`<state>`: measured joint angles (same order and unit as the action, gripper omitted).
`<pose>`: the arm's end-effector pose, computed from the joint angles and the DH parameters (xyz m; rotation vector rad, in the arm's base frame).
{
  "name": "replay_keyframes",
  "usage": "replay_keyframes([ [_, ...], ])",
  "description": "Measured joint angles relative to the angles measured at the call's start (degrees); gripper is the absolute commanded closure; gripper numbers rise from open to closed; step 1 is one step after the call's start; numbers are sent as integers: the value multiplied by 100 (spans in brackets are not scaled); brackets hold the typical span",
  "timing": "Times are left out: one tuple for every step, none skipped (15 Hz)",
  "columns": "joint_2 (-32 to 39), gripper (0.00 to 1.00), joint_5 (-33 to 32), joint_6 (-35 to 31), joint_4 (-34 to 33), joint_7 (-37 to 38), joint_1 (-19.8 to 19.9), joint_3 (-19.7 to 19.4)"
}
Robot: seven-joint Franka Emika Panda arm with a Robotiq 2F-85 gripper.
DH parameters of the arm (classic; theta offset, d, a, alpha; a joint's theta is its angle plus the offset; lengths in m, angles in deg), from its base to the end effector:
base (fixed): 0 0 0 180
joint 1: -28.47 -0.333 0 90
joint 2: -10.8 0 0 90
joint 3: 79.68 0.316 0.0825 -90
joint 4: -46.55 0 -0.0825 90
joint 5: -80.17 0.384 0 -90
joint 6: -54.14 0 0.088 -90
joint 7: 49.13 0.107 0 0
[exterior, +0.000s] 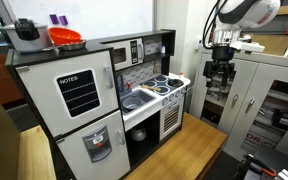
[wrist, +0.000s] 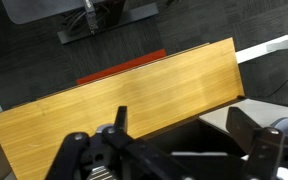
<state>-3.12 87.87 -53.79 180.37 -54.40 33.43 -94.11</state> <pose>0.4205 -0.1392 0.4145 -2.8763 0.4174 0.2552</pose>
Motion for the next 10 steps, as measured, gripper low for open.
replay_keyframes([
  [0, 0, 0, 0, 0, 0, 4, 7],
  [3, 0, 0, 0, 0, 1, 7, 26],
  [21, 0, 0, -10, -3, 2, 6, 62],
  [64, 0, 0, -21, -22, 1, -2, 114],
  [126, 0, 0, -40, -52, -8, -13, 179],
  [198, 0, 17, -54, -106, -64, -37, 251],
  [265, 0, 76, -55, -173, -148, -79, 329],
  [324, 0, 154, -54, -251, -226, -144, 422],
  [372, 0, 239, -55, -334, -285, -209, 515],
  [404, 0, 343, -55, -413, -341, -281, 606],
])
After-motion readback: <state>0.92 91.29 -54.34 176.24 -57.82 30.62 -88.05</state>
